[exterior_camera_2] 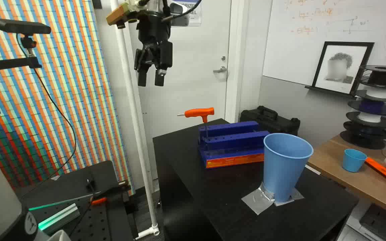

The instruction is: Pick up the orange object tool and put it in the cup

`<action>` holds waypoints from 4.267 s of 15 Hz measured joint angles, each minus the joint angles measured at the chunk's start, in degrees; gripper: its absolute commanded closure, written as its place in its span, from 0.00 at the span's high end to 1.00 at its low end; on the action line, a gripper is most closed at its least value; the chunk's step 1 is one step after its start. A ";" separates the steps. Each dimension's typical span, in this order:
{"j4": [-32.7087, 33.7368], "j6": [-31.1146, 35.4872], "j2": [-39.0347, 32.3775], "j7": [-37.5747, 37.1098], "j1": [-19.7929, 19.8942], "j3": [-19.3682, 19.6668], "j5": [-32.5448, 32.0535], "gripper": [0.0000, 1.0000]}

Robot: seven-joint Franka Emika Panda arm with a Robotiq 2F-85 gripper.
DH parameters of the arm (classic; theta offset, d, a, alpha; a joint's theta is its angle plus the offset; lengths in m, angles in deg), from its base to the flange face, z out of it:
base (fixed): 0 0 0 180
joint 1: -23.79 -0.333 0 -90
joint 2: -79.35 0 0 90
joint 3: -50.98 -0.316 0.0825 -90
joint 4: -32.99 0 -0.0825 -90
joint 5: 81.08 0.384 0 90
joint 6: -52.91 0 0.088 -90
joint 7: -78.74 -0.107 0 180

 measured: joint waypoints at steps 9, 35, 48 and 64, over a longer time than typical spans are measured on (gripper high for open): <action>0.48 0.42 -0.30 -8.68 -0.03 -0.15 -2.53 1.00; -11.72 24.49 -5.24 -74.61 2.06 2.17 -35.86 0.18; -12.45 25.25 -3.63 -77.67 0.99 2.33 -39.60 0.11; -12.35 24.73 7.92 -77.07 -1.97 0.45 -41.74 0.11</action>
